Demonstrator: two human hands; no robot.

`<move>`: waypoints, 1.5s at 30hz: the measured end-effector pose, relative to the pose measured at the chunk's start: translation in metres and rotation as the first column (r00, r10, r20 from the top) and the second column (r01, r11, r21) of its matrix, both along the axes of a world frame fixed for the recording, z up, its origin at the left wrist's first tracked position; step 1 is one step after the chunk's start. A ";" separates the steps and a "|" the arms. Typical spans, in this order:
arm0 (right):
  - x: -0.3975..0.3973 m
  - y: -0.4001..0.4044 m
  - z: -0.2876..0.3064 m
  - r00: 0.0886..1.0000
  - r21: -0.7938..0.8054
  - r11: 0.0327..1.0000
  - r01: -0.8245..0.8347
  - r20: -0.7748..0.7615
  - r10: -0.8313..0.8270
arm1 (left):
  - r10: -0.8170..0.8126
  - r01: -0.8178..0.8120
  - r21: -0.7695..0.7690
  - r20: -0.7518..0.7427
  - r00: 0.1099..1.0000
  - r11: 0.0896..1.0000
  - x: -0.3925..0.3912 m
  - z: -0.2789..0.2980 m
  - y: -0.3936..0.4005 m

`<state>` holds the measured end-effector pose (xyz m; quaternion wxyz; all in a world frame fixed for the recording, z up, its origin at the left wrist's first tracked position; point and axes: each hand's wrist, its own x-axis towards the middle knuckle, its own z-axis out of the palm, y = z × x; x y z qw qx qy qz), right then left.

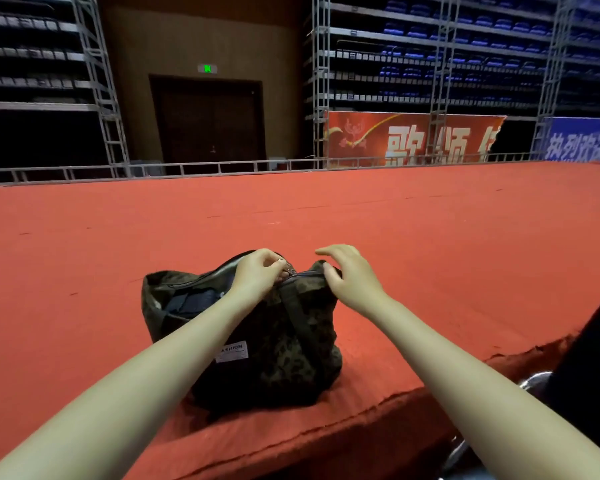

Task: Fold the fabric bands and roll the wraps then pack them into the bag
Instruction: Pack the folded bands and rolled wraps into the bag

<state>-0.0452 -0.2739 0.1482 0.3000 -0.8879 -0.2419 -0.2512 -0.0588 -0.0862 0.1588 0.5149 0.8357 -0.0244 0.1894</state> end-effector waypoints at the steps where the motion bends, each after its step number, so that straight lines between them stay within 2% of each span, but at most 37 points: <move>1: 0.000 0.009 0.001 0.999 -0.102 0.994 -0.050 0.015 0.052 | -0.021 0.021 -0.046 -0.001 1.000 0.999 0.000 -0.001 0.001; 3: 0.004 0.022 -0.001 0.998 -0.315 0.947 -0.061 0.002 0.065 | -0.036 0.036 -0.016 0.017 0.999 0.999 0.000 -0.001 0.004; 4: 0.007 0.023 -0.005 0.997 -0.353 0.933 -0.066 0.002 0.071 | -0.041 0.041 0.012 0.017 0.999 0.999 0.000 -0.002 0.006; 7: 0.014 0.019 -0.016 0.989 -0.218 0.966 -0.140 0.014 0.147 | -0.065 0.064 0.120 0.011 0.998 0.991 0.002 -0.003 0.009; 10: 0.017 0.013 -0.018 0.977 -0.115 0.978 -0.173 0.109 0.185 | -0.057 0.044 0.276 0.041 0.998 0.960 0.004 0.003 0.009; 13: 0.022 0.012 -0.006 0.963 -0.095 0.980 -0.173 0.194 0.189 | 0.012 -0.029 0.290 0.060 0.998 0.957 0.011 0.015 0.015; 15: 0.028 0.004 -0.002 0.962 -0.086 0.983 -0.161 0.207 0.176 | 0.114 -0.127 0.289 0.064 0.991 0.949 0.013 0.017 0.033; 17: 0.035 -0.013 -0.008 0.979 -0.033 0.993 -0.111 0.166 0.115 | 0.259 -0.275 0.292 0.093 0.961 0.916 0.008 0.015 0.069; 20: 0.043 -0.038 -0.028 0.999 0.095 0.995 0.029 0.023 -0.031 | 0.456 -0.475 0.284 0.135 0.880 0.833 -0.011 0.012 0.142; 23: 0.043 -0.036 -0.041 0.990 0.149 0.985 0.089 -0.126 -0.070 | 0.519 -0.544 0.288 0.166 0.839 0.788 -0.026 0.008 0.189; 25: 0.041 -0.023 -0.044 0.984 0.113 0.991 0.072 -0.173 -0.052 | 0.539 -0.559 0.308 0.158 0.828 0.770 -0.030 0.003 0.203; 27: 0.039 -0.009 -0.040 0.986 0.011 0.999 0.040 -0.165 -0.038 | 0.515 -0.531 0.367 0.149 0.844 0.764 -0.030 -0.005 0.205; 30: 0.027 0.014 -0.025 0.997 -0.189 0.982 -0.020 -0.077 0.005 | 0.436 -0.471 0.351 0.179 0.882 0.809 -0.026 -0.010 0.187; 32: 0.017 0.035 -0.016 0.995 -0.294 0.952 -0.081 -0.072 0.062 | 0.283 -0.336 0.416 0.185 0.941 0.845 -0.023 -0.012 0.169; 33: 0.012 0.047 -0.014 0.994 -0.336 0.937 -0.100 -0.084 0.076 | 0.172 -0.226 0.506 0.153 0.973 0.832 -0.022 -0.012 0.161; 34: 0.009 0.060 -0.014 0.993 -0.375 0.921 -0.106 -0.092 0.077 | 0.072 -0.124 0.616 0.108 0.992 0.778 -0.021 -0.013 0.154; 36: 0.008 0.081 -0.017 0.997 -0.441 0.896 -0.061 -0.073 0.032 | -0.029 0.011 0.797 0.008 1.000 0.604 -0.018 -0.019 0.143; 37: 0.008 0.087 -0.018 0.998 -0.446 0.894 -0.025 -0.055 0.000 | -0.038 0.043 0.837 -0.026 0.999 0.546 -0.016 -0.023 0.138; 39: 0.010 0.088 -0.018 0.996 -0.375 0.927 -0.018 -0.086 -0.016 | -0.034 0.032 0.849 -0.016 0.999 0.528 -0.015 -0.030 0.131; 42: 0.002 0.078 -0.020 0.974 -0.175 0.975 -0.136 -0.205 0.099 | -0.082 0.011 0.816 0.044 0.996 0.578 -0.021 -0.036 0.128; 45: -0.017 0.069 -0.022 0.945 0.000 0.970 -0.242 -0.227 0.235 | -0.155 0.026 0.716 0.115 0.981 0.698 -0.033 -0.040 0.122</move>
